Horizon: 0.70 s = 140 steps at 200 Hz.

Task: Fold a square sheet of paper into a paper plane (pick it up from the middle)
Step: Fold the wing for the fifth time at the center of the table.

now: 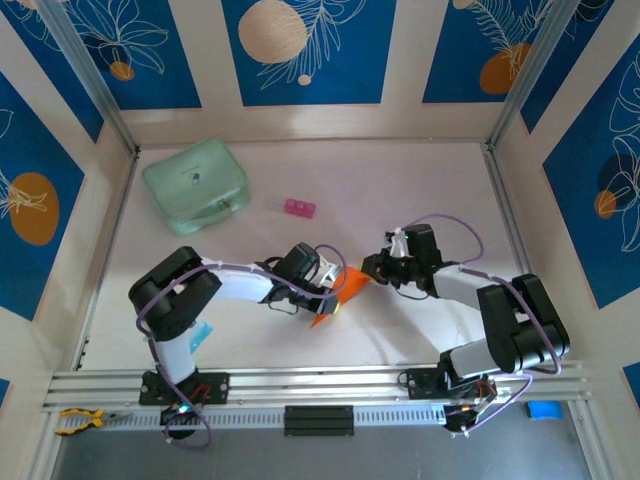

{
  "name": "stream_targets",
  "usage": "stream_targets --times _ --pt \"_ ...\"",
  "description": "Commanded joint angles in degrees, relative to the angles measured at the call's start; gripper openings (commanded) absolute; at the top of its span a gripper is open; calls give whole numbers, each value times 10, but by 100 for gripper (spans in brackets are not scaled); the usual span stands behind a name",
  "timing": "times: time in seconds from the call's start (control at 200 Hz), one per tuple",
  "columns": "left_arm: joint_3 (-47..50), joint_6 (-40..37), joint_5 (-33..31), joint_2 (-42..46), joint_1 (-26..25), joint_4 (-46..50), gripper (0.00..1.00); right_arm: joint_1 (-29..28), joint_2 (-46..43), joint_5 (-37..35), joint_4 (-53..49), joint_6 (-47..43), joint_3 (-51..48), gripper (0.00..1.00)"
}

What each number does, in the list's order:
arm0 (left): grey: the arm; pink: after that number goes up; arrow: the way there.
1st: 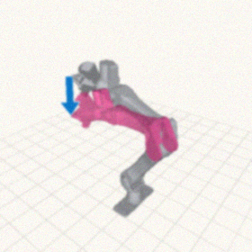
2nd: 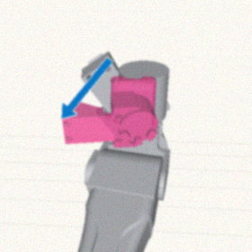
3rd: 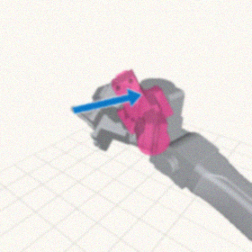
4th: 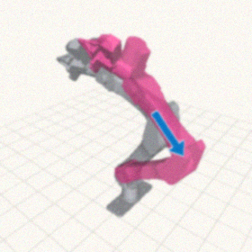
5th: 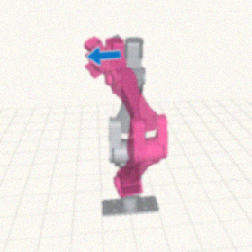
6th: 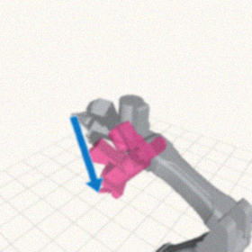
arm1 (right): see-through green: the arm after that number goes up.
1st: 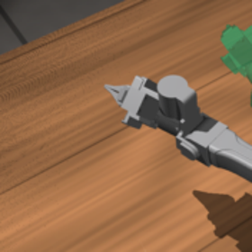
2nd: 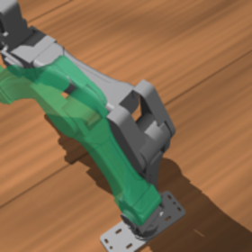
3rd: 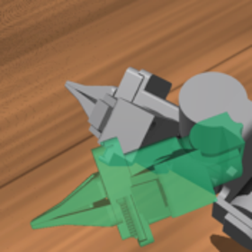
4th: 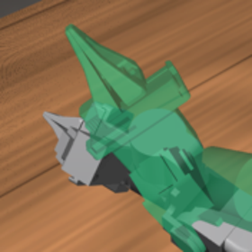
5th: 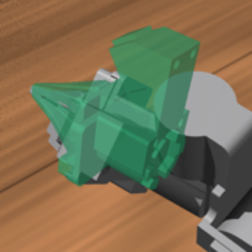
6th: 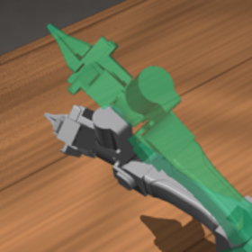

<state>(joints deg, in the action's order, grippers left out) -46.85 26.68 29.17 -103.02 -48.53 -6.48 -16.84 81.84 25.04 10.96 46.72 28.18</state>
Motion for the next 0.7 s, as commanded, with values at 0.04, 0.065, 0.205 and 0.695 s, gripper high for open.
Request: stream_targets --times 0.04,0.065,0.205,0.695 --pt "16 7 -2 -9 6 64 0 -19 43 -25 -25 -4 0 6" --pt "14 9 -1 -6 6 64 0 -17 51 -28 -25 -6 -1 5" --pt "-6 17 19 13 6 67 0 0 88 -28 -18 -20 -7 2" --pt "-117 11 56 -46 5 82 8 6 110 -29 -21 -29 -7 2"
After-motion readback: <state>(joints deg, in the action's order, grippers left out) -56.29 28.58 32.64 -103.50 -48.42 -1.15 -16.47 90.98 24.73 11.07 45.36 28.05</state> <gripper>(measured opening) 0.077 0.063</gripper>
